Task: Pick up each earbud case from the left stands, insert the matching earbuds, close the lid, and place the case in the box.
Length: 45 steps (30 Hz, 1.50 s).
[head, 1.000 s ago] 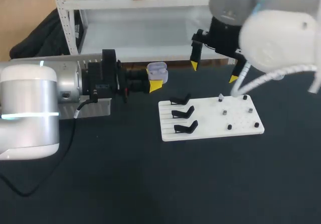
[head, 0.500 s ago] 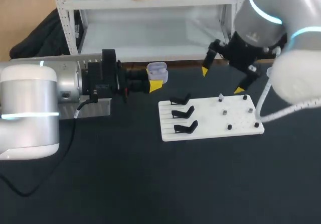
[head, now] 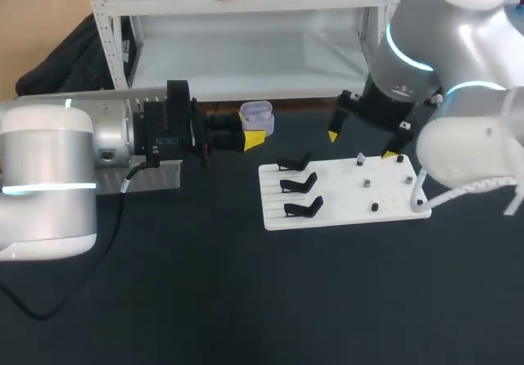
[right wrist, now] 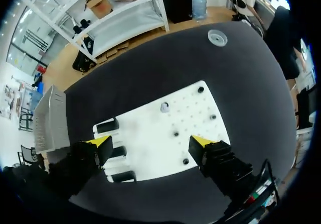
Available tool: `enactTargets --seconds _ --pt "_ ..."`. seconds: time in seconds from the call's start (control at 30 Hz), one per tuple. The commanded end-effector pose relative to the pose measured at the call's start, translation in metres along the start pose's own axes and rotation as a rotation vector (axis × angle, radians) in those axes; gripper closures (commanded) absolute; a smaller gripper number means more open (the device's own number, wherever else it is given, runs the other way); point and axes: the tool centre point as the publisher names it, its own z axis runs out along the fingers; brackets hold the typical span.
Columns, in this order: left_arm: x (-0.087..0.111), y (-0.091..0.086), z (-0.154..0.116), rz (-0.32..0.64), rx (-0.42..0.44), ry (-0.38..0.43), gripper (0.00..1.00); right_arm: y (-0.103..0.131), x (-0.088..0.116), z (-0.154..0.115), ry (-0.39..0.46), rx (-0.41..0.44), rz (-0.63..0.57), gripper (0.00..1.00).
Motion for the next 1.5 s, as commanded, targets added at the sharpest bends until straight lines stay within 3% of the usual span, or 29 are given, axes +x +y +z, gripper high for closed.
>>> enactTargets --seconds 0.03,0.2,0.67,1.0,1.07,1.1,1.23,1.37,1.5 --pt "0.001 -0.001 0.000 0.001 -0.004 -0.003 1.00 0.001 -0.013 0.015 -0.020 0.032 -0.010 0.00" --pt "0.001 -0.001 0.000 0.001 -0.004 -0.003 1.00 -0.008 -0.024 0.023 -0.061 0.015 0.006 0.00" --pt "0.001 -0.001 0.000 0.001 -0.004 -0.003 1.00 -0.008 -0.024 0.023 -0.061 0.015 0.006 0.00" --pt "0.001 -0.001 0.000 0.001 -0.004 -0.003 1.00 -0.030 -0.010 0.041 -0.154 0.191 0.014 0.00" --pt "0.001 -0.001 0.000 0.001 -0.004 -0.003 1.00 -0.030 -0.010 0.040 -0.149 0.190 0.025 0.09" --pt "0.001 -0.001 0.000 0.001 -0.004 -0.003 1.00 -0.029 -0.009 0.040 -0.145 0.197 0.026 0.20" --pt "0.001 -0.001 0.000 0.001 -0.004 -0.003 1.00 -0.026 -0.006 0.039 -0.123 0.205 0.042 0.37" --pt "0.001 -0.001 0.000 0.001 -0.004 -0.003 1.00 -0.024 -0.005 0.040 -0.111 0.211 0.056 0.50" --pt "0.001 -0.001 0.000 0.001 -0.004 -0.003 1.00 -0.022 -0.003 0.043 -0.096 0.210 0.056 0.51"
